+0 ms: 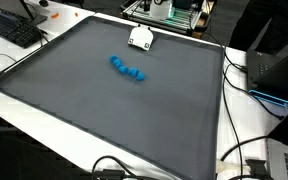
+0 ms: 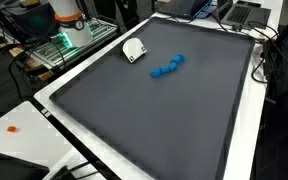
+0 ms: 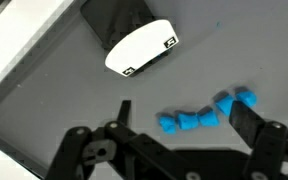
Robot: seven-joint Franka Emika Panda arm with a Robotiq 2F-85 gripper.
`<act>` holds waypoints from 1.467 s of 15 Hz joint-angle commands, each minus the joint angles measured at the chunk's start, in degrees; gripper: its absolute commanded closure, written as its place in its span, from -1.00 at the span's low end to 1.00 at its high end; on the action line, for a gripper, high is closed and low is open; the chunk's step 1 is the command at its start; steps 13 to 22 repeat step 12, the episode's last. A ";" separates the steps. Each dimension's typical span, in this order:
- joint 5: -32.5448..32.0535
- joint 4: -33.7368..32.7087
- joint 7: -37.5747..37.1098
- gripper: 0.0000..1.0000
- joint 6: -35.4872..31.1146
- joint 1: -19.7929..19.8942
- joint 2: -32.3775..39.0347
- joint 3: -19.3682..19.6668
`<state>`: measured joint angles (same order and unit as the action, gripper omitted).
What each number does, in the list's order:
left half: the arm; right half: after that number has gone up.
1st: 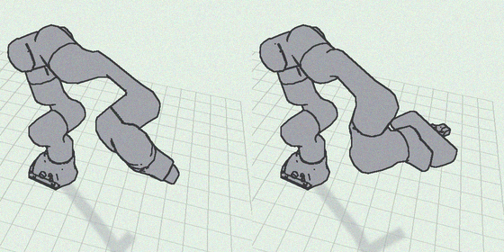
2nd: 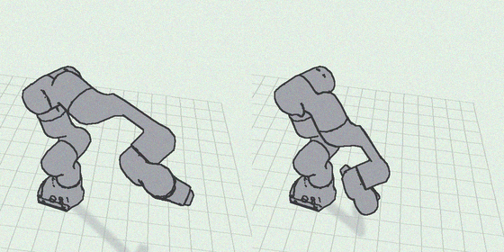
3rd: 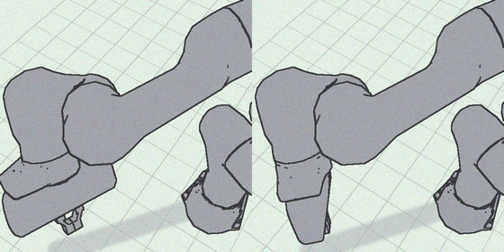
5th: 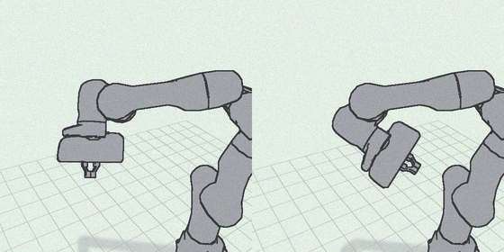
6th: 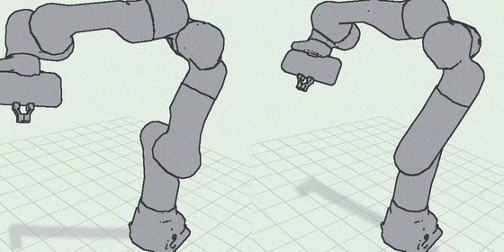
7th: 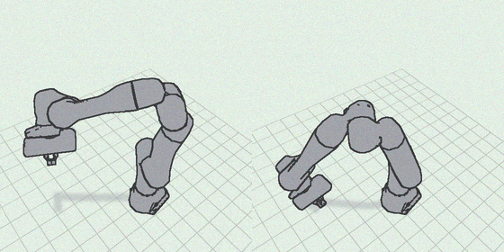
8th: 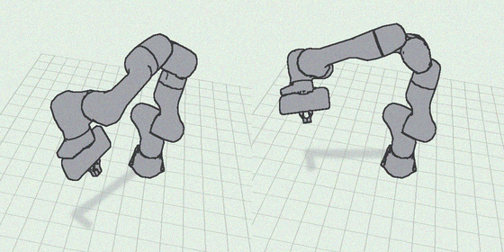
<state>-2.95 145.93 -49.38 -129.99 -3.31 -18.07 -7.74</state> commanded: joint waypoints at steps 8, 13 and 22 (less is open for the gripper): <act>0.21 -1.55 29.92 -1.00 -1.78 -1.75 0.00 -0.62; 0.25 -2.04 28.90 -1.00 -1.02 -0.98 0.10 -1.17; 0.25 -2.04 28.90 -1.00 -1.02 -0.98 0.10 -1.17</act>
